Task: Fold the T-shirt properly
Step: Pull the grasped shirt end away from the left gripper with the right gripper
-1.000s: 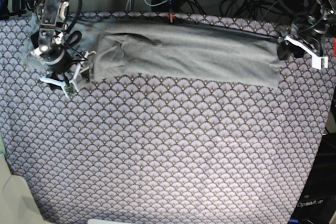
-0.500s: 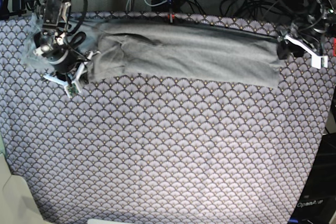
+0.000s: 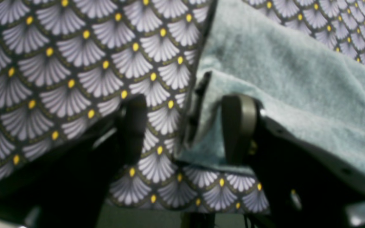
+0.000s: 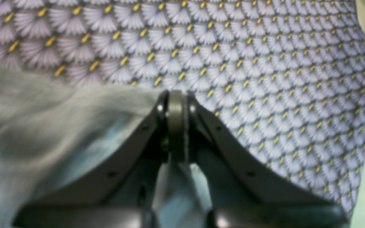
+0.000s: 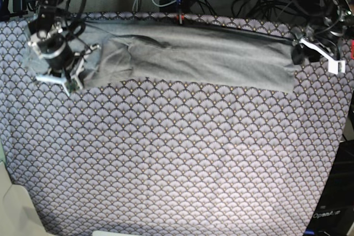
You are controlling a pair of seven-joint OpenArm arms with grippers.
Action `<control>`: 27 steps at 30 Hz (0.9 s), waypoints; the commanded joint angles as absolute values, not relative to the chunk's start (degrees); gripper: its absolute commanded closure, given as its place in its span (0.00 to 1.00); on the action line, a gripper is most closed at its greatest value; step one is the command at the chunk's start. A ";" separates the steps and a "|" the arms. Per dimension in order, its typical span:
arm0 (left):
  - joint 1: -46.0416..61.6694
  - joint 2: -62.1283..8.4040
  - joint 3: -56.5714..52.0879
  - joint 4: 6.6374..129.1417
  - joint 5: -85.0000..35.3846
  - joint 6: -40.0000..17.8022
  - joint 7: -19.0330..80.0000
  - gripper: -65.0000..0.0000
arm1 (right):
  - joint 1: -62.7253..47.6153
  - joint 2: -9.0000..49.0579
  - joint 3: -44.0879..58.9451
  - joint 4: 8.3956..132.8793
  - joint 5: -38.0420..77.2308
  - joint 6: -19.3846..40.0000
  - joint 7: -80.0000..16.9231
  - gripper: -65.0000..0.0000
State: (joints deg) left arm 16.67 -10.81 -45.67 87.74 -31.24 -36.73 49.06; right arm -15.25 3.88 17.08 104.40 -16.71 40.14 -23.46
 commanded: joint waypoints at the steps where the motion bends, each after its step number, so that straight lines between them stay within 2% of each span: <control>1: 16.57 -11.91 -46.02 88.92 -32.48 -37.05 47.96 0.44 | -15.69 3.38 17.01 106.77 -15.87 40.00 -22.11 1.00; 12: 16.48 -12.00 -45.93 88.92 -32.13 -37.05 47.96 0.44 | -26.42 3.03 14.20 109.49 -15.87 40.00 -21.58 1.00; 20: 16.48 -12.09 -45.93 88.92 -32.04 -37.14 47.96 0.44 | -32.92 3.21 14.55 109.41 -15.87 40.00 -13.58 1.00; 27: 16.48 -12.09 -45.93 88.92 -32.04 -37.23 47.96 0.44 | -34.95 3.21 14.64 109.05 -16.13 40.00 -11.74 1.00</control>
